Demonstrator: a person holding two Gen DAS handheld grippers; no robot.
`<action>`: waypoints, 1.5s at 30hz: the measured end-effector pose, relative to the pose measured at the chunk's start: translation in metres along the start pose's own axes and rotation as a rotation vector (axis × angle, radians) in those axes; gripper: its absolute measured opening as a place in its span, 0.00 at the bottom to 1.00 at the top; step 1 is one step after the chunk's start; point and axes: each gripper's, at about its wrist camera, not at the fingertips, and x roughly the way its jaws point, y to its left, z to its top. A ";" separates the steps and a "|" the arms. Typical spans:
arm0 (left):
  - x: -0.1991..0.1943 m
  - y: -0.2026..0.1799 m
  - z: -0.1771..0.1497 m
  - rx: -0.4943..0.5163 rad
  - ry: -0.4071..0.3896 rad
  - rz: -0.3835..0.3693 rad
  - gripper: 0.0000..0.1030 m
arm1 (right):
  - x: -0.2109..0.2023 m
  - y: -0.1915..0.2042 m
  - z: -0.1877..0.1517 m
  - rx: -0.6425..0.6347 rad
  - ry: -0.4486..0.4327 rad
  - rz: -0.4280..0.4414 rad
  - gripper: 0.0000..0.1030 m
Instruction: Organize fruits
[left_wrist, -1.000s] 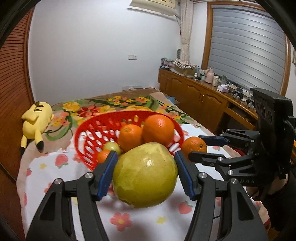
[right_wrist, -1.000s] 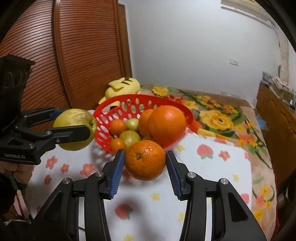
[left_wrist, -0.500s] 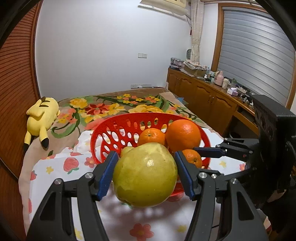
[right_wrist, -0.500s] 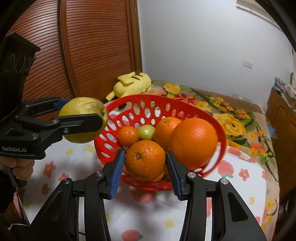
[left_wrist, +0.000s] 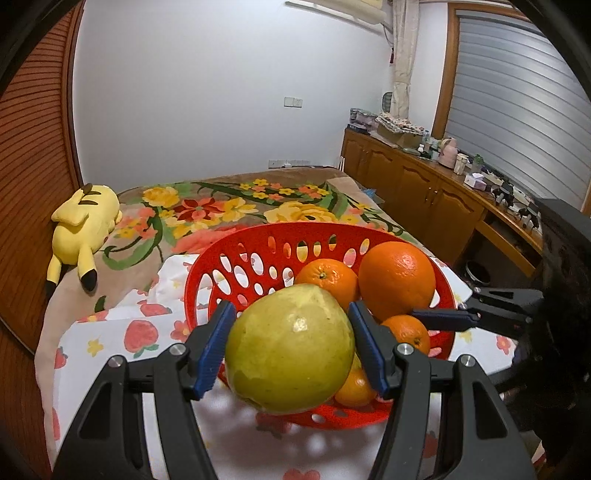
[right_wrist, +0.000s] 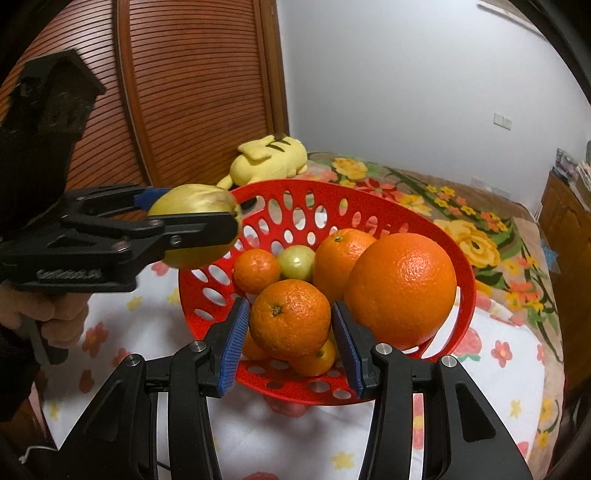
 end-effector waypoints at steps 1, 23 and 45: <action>0.002 0.001 0.001 -0.004 0.002 0.000 0.60 | 0.001 0.000 0.000 -0.001 0.001 0.001 0.46; 0.037 0.001 0.010 0.011 0.029 0.048 0.60 | -0.028 -0.007 0.001 0.019 -0.059 -0.025 0.48; -0.021 -0.028 -0.017 0.036 -0.019 0.064 0.61 | -0.058 -0.008 -0.025 0.102 -0.098 -0.070 0.50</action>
